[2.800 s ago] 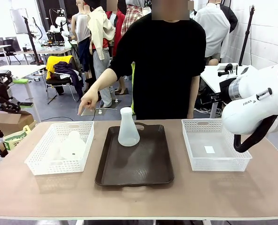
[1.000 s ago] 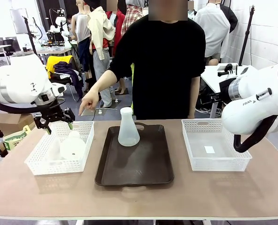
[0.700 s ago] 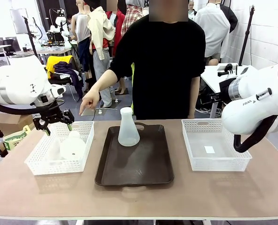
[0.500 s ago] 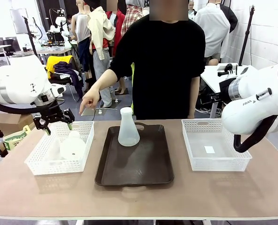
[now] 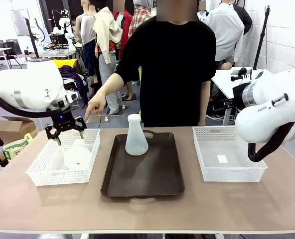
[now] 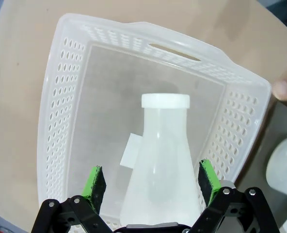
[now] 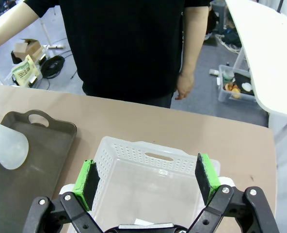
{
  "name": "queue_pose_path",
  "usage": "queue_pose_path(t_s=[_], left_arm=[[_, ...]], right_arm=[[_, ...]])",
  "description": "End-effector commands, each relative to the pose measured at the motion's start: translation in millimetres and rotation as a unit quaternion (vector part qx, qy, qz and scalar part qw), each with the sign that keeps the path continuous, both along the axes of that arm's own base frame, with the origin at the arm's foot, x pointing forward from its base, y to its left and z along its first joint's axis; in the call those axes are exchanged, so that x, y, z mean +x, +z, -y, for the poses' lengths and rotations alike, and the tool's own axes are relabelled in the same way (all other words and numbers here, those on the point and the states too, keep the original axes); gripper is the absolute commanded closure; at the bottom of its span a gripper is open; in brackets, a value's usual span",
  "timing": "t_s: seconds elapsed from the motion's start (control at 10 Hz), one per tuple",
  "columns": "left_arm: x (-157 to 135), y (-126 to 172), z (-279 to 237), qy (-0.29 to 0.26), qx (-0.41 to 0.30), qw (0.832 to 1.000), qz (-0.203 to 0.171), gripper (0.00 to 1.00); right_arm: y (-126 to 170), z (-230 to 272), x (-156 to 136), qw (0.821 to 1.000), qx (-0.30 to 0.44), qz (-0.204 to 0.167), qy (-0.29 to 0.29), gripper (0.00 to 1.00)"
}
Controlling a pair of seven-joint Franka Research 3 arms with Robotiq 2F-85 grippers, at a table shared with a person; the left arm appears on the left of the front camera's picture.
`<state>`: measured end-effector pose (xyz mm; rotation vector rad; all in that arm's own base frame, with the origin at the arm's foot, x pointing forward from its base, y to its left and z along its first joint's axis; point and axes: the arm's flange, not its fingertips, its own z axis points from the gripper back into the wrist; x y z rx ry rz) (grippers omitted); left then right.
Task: Prepare the laboratory tools.
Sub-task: Pick up the Big flask that the person points to.
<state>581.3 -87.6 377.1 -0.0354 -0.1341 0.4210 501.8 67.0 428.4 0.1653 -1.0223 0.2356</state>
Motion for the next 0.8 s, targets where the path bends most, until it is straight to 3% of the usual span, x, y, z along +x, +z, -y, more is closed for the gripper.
queue_pose_path(t_s=[0.0,0.7], left_arm=[[22,-13,12,0.028,0.041,0.999,-0.008,0.00],[38,-43,16,0.002,0.039,0.999,0.013,0.00]], right_arm=[[-1,0,0,1.000,0.002,0.015,0.000,0.00],[-1,0,0,1.000,0.002,0.015,0.000,0.00]])
